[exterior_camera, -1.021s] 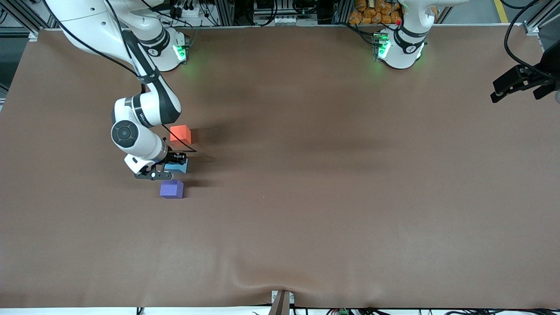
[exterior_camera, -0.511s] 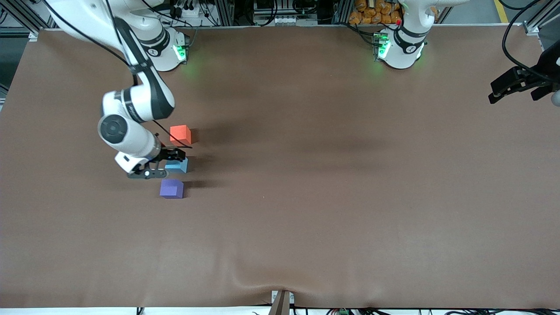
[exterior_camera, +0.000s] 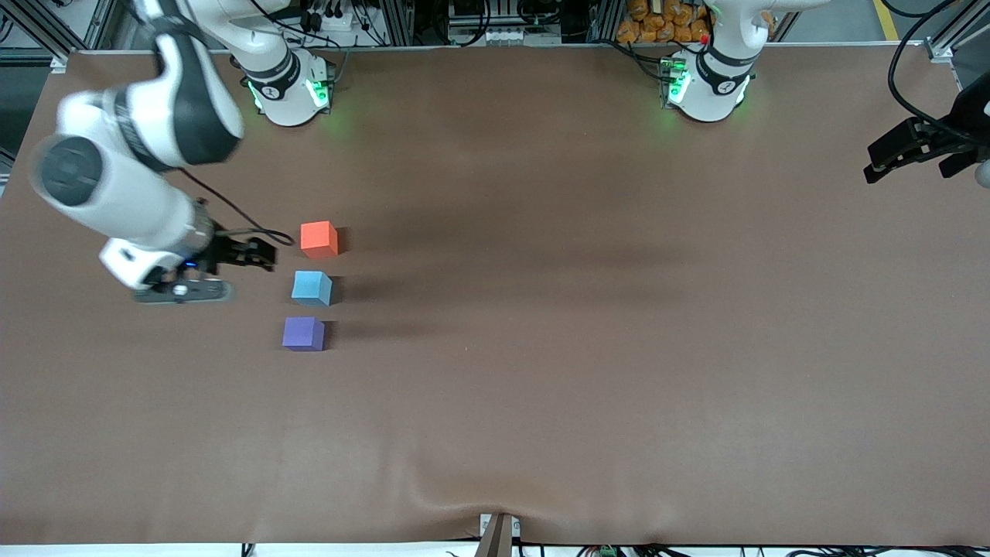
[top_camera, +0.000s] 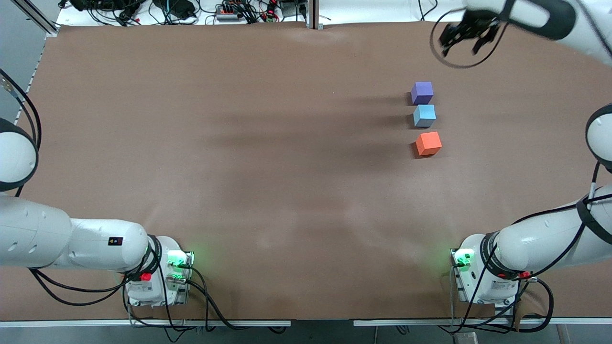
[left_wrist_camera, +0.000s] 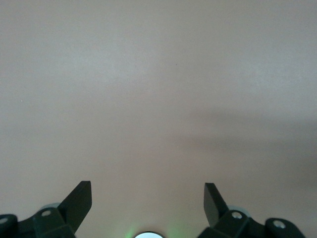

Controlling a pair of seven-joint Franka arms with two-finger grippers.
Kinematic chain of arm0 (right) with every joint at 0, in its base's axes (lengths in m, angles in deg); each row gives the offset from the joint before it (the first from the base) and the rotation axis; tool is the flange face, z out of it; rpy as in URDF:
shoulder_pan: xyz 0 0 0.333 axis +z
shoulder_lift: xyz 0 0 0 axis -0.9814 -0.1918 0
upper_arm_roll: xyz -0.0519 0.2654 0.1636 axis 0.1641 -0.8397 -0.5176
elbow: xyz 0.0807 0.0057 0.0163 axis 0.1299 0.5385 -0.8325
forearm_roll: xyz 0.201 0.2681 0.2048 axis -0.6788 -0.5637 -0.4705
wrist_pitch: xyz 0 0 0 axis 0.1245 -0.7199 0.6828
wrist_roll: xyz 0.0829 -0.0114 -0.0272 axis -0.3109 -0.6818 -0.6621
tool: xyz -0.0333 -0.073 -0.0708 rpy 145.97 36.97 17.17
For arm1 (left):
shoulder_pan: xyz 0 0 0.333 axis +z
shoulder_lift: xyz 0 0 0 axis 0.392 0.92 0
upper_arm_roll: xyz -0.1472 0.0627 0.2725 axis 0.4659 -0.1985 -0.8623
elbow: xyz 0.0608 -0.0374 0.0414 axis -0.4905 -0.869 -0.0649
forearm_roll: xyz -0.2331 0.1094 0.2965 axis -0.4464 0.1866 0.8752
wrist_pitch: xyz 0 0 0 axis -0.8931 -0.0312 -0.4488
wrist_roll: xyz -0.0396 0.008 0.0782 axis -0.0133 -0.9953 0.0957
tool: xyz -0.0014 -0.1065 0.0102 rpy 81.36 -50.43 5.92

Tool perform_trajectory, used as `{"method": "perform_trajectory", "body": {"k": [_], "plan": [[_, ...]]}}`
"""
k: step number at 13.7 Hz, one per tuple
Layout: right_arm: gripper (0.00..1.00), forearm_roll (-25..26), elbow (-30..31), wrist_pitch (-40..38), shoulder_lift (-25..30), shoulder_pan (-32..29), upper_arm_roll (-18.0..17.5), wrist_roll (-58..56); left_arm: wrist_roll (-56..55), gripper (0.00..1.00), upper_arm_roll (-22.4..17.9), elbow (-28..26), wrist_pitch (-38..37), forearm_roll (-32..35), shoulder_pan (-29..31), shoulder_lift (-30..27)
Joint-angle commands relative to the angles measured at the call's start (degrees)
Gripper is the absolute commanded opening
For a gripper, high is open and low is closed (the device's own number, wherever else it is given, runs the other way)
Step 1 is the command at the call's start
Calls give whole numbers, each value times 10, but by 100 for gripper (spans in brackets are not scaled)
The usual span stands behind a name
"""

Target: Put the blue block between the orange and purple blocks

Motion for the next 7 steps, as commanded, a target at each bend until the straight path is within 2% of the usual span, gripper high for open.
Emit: {"method": "perform_trajectory", "body": {"k": [1, 3, 5, 7], "plan": [[100, -2, -36, -40, 30, -62, -9, -49, 8, 100, -2, -1, 1, 2, -2, -5], [100, 0, -38, -56, 59, -73, -2, -80, 7, 100, -2, 1, 1, 1, -2, -4], [100, -1, -88, -125, 61, -74, 14, -82, 7, 100, -2, 1, 1, 1, -2, -5], [100, -1, -128, -179, 61, -71, 15, -81, 7, 100, -1, 1, 1, 2, -3, -4]]}}
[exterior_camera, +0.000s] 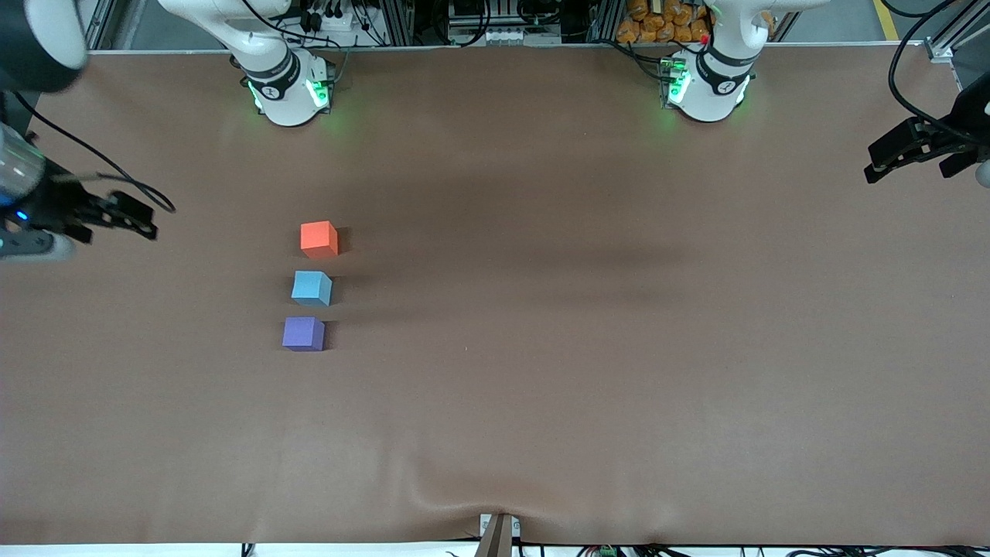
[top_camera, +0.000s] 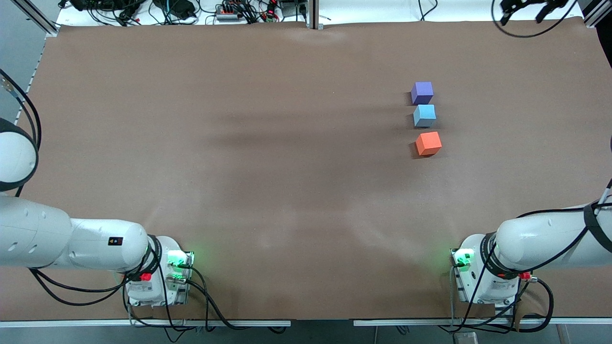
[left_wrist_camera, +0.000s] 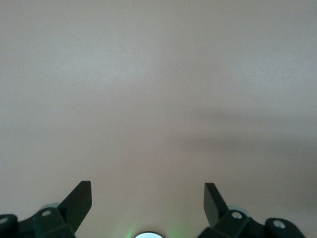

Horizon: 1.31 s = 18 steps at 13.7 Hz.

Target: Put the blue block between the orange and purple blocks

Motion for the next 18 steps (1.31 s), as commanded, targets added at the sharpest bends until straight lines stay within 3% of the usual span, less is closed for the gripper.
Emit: {"method": "perform_trajectory", "body": {"k": [1, 18], "plan": [[100, -1, -48, -61, -2, -1, -2, -5, 5, 100, -2, 2, 0, 3, -4, -3], [100, -33, -64, -88, 9, -4, -2, 24, -8, 100, 6, -11, -10, -3, -1, -10]]}}
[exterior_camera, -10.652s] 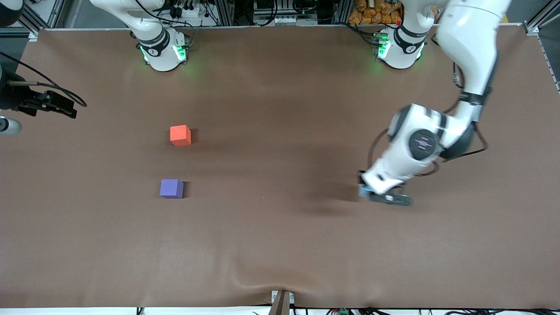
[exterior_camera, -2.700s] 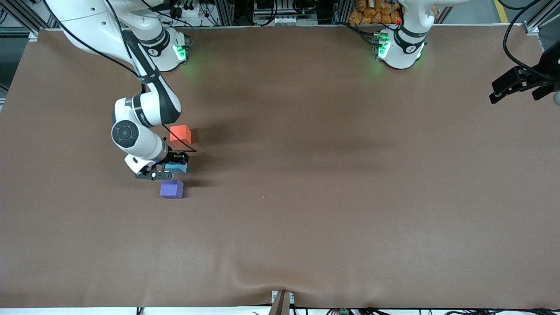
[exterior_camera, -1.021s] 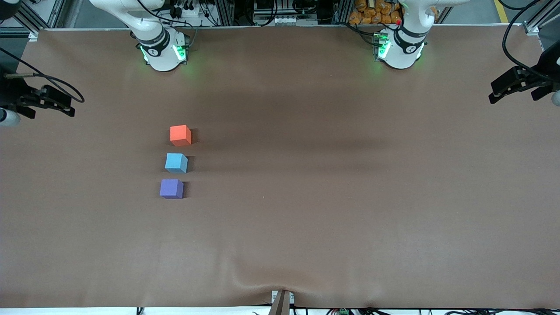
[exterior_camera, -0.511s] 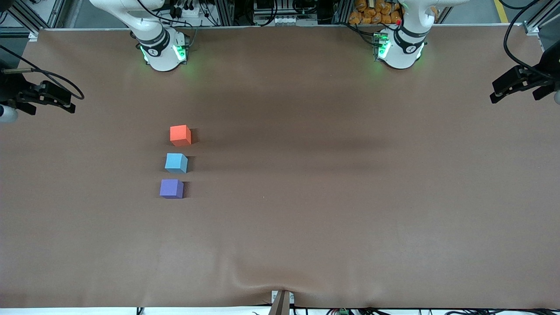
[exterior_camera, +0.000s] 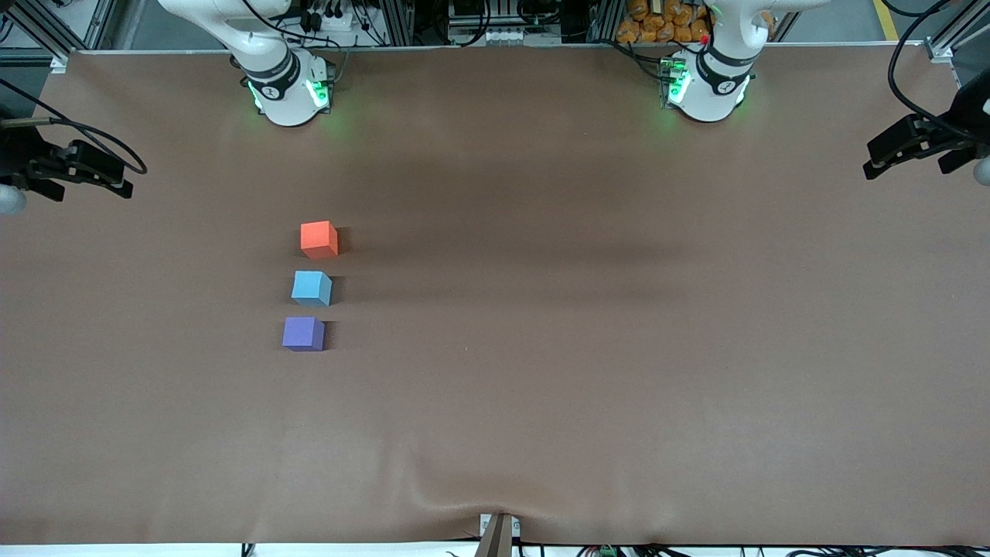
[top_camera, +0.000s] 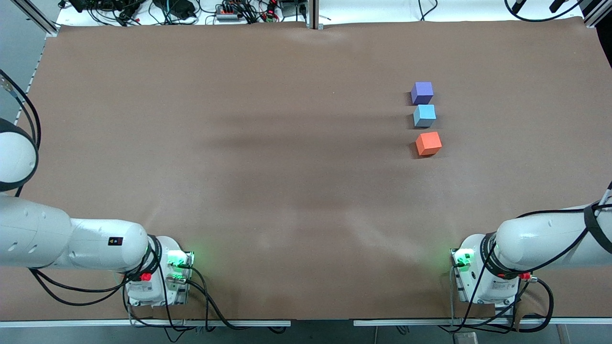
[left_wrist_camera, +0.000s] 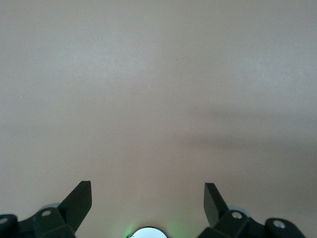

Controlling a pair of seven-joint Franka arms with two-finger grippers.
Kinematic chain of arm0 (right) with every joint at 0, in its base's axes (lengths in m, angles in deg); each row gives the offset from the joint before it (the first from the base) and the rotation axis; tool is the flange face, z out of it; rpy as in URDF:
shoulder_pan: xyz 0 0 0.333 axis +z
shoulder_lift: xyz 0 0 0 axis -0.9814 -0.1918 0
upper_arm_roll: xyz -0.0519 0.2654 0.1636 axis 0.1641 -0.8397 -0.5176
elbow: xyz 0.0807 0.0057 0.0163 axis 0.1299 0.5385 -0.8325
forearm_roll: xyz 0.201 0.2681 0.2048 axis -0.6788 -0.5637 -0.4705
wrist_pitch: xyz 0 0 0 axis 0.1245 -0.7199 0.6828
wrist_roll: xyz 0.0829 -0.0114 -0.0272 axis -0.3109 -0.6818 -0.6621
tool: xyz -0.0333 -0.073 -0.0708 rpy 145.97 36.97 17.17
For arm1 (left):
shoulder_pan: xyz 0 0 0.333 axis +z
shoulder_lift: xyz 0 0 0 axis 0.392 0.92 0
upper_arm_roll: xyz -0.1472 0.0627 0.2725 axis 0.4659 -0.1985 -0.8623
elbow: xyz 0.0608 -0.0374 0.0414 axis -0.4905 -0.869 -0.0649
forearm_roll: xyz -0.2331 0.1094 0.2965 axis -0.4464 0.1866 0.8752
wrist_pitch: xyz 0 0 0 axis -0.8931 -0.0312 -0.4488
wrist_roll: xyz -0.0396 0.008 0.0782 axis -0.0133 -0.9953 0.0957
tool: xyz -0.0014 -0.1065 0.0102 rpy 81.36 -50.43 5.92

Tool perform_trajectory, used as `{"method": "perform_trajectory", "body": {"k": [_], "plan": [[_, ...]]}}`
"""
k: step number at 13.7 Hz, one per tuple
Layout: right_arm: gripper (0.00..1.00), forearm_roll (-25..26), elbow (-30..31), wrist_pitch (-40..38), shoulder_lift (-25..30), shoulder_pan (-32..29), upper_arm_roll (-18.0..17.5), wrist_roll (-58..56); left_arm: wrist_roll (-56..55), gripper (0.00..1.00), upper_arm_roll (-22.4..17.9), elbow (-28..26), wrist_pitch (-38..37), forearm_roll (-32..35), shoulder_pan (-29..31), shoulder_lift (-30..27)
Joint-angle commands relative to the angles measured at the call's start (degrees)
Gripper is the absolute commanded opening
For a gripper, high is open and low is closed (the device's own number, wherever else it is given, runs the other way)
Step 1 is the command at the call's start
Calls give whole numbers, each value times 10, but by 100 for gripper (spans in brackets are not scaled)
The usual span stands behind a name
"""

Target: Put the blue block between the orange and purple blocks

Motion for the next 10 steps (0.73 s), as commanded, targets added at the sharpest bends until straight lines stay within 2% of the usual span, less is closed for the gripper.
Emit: {"method": "perform_trajectory", "body": {"k": [1, 4, 10], "plan": [[100, -10, -2, -7, 6, -5, -2, 8, -10, 100, 5, -13, 10, -3, -1, -10], [100, -10, -2, -9, 6, -5, -2, 8, -36, 100, 8, -45, 44, -2, -2, -24], [100, -10, -2, -9, 5, -5, -2, 7, -37, 100, 13, -30, 43, 3, -3, -13]]}}
